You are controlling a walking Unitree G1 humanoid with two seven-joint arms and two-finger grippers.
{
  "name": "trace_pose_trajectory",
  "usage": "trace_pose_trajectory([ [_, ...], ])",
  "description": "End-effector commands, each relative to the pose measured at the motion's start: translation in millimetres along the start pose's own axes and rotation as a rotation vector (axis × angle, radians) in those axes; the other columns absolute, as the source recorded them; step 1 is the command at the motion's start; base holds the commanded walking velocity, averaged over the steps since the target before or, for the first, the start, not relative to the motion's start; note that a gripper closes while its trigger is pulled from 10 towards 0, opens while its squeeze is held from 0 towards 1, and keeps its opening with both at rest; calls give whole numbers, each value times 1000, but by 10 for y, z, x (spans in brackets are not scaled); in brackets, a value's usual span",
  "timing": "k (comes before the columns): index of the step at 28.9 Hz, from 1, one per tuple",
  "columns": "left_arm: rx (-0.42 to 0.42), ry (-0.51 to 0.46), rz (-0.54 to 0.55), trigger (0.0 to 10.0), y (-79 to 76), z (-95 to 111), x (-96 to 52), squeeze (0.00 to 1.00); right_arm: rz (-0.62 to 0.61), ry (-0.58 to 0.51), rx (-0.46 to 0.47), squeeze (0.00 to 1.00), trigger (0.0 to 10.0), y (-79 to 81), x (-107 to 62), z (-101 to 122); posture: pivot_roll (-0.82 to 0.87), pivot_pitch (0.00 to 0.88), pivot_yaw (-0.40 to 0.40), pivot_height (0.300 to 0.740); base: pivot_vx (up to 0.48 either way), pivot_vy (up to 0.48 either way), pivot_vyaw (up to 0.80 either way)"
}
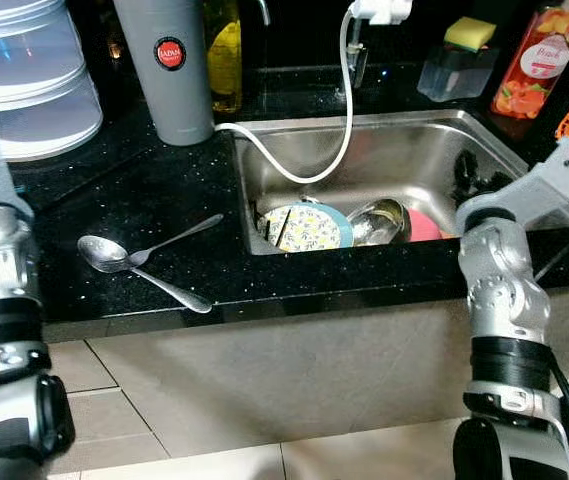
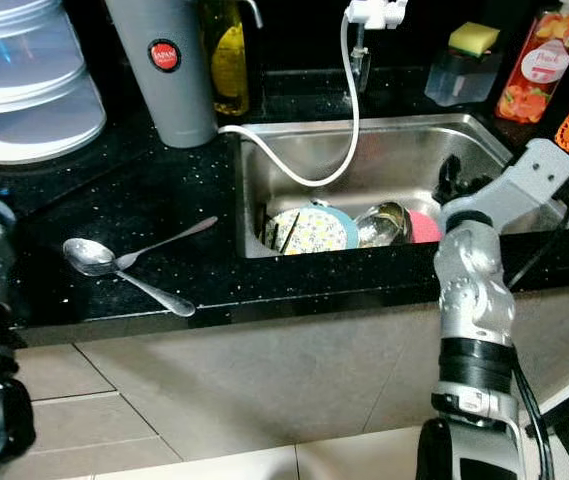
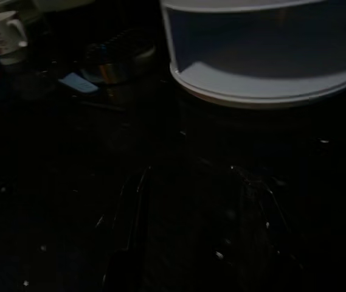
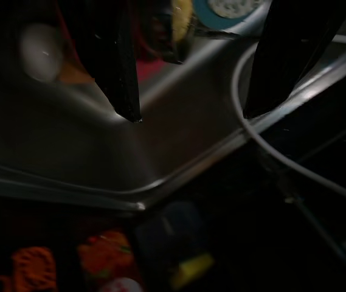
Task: Kitchen organization
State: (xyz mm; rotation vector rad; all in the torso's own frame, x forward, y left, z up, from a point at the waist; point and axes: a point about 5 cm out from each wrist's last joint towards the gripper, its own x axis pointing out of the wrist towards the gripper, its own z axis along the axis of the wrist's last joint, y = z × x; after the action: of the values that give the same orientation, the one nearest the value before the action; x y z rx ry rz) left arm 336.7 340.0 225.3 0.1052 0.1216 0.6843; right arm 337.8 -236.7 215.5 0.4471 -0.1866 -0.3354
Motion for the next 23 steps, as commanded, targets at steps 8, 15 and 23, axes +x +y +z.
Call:
trace_pose_trajectory([
  [8,59,8,-64,10000,29,-3,78,0,-27,-17,-48,0,10000,-121,-134,102,83,118,19,740,0,0,0],
  [15,79,2,-53,10000,71,11,121,0,-27,-31,-75,0,10000,-164,-250,154,69,163,29,740,0,0,0],
  [23,-41,55,-63,10000,131,-38,162,0,-31,-19,-89,0,10000,-190,-301,181,47,180,26,740,0,0,0],
])
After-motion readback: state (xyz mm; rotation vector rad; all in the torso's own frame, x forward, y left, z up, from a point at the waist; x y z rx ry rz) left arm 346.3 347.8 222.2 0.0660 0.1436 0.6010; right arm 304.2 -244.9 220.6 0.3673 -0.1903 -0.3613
